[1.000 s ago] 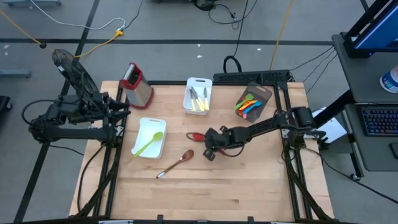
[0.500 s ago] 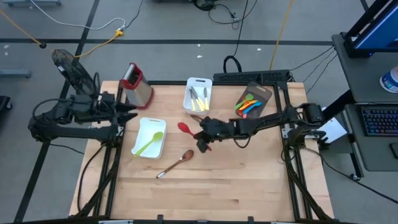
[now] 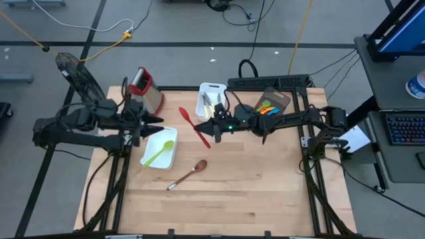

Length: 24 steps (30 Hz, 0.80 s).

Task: Pick & Place Kitchen Items
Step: Put the red serving spoon into the bottom white bin

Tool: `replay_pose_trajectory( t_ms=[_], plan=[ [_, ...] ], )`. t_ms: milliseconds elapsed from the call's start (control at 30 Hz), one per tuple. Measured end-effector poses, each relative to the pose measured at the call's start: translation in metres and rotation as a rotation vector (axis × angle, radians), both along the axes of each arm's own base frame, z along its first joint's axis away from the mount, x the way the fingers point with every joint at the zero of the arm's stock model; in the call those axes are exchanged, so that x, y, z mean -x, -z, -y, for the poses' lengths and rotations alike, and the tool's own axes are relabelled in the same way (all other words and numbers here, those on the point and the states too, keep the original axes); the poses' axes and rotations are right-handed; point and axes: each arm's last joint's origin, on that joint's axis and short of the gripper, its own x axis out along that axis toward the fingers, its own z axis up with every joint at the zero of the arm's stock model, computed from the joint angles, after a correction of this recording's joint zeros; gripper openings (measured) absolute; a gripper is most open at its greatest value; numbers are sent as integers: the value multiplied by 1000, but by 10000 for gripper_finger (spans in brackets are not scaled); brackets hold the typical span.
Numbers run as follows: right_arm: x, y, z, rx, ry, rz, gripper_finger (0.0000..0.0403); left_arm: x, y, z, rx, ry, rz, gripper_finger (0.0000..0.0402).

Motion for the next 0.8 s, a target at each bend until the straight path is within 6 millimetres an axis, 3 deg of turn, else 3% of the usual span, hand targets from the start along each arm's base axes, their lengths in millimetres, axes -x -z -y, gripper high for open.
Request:
replay_pose_trajectory(
  t_ms=[467, 800],
  plan=[
    [7, -27, 11, -102, -169, 249, 18, -71, 2, 0, -5, 143, 91, 200],
    [10, -34, 10, -108, -201, 325, 18, -95, -4, 0, 26, 209, 241, 200]
  ],
)
